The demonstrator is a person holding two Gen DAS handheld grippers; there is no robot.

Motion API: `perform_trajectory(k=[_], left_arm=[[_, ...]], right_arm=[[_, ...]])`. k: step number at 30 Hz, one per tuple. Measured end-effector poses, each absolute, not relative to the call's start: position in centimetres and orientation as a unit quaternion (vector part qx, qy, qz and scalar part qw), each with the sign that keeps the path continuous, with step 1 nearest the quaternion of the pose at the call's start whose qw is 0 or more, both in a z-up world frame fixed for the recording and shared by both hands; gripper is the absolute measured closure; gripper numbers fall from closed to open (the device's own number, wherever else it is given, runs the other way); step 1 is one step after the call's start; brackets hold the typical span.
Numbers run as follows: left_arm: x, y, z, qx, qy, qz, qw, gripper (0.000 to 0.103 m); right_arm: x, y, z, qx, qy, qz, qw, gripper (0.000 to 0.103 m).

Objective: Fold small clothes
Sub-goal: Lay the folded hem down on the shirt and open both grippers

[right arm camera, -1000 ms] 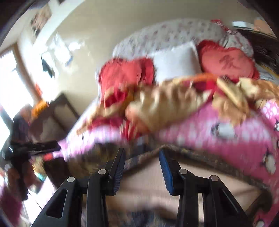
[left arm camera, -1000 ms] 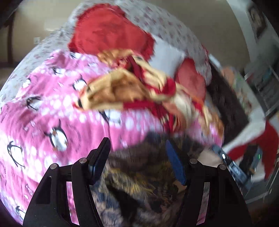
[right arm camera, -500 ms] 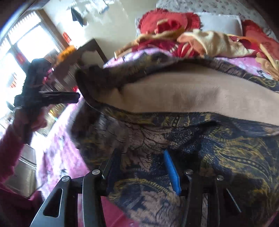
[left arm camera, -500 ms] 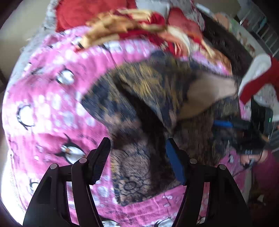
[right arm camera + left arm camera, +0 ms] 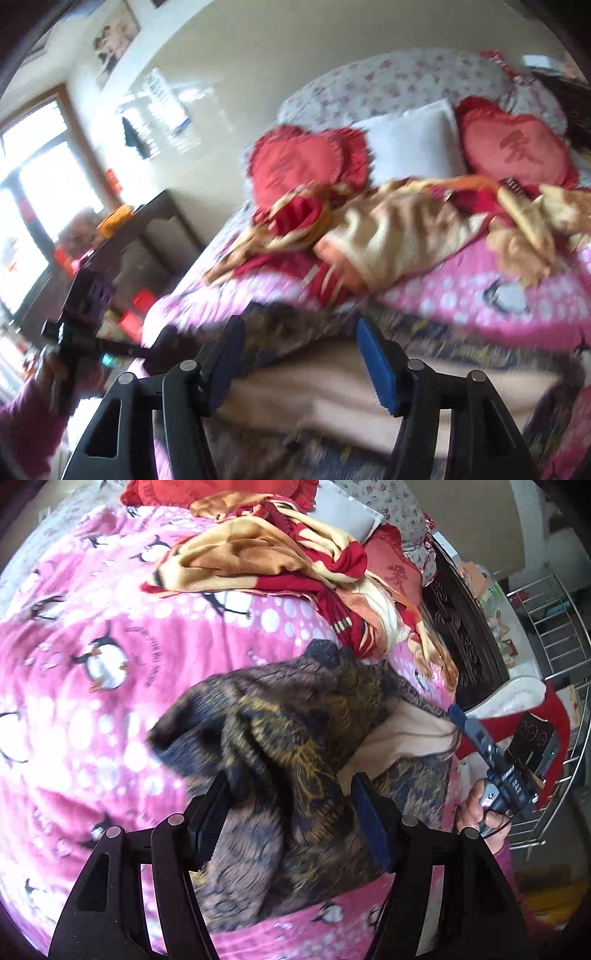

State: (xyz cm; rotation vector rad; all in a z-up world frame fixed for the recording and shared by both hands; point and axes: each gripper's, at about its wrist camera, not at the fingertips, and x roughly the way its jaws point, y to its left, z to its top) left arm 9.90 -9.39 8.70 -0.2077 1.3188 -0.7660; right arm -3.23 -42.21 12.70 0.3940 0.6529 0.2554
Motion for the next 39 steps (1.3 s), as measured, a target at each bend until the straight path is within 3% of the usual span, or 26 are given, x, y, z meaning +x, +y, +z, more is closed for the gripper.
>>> perform_trajectory(k=[9, 13, 17, 21, 24, 29, 33, 39], left_arm=[[5.5, -4.6, 6.1, -0.109, 0.579, -0.255, 0.767, 0.038], [3.4, -4.3, 5.3, -0.056, 0.569, -0.243, 0.784, 0.038], [2.3, -4.6, 5.7, -0.040, 0.546, -0.252, 0.798, 0.038], [2.9, -5.1, 6.6, -0.052, 0.530, -0.260, 0.806, 0.038], [3.0, -5.0, 7.1, -0.053, 0.522, -0.265, 0.809, 0.038], [2.7, -5.1, 5.9, -0.047, 0.532, -0.257, 0.805, 0.038], [2.6, -5.8, 5.4, -0.044, 0.541, -0.255, 0.800, 0.038], [6.9, -10.6, 7.9, -0.037, 0.509, -0.280, 0.813, 0.038]], right_arm=[[-2.5, -28.5, 5.1, 0.121, 0.452, 0.297, 0.832, 0.044], [2.1, -25.8, 5.2, 0.079, 0.445, 0.263, 0.852, 0.053], [7.2, -27.6, 9.2, 0.082, 0.360, 0.173, 0.913, 0.053], [10.7, -29.7, 10.4, 0.114, 0.366, 0.127, 0.915, 0.052], [6.9, -32.0, 12.3, 0.127, 0.345, 0.133, 0.920, 0.049], [-4.0, -39.3, 13.2, 0.092, 0.340, 0.033, 0.935, 0.032], [-10.3, -47.7, 11.0, 0.084, 0.368, -0.093, 0.921, 0.030], [-7.9, -54.7, 8.1, 0.183, 0.381, -0.128, 0.897, 0.030]])
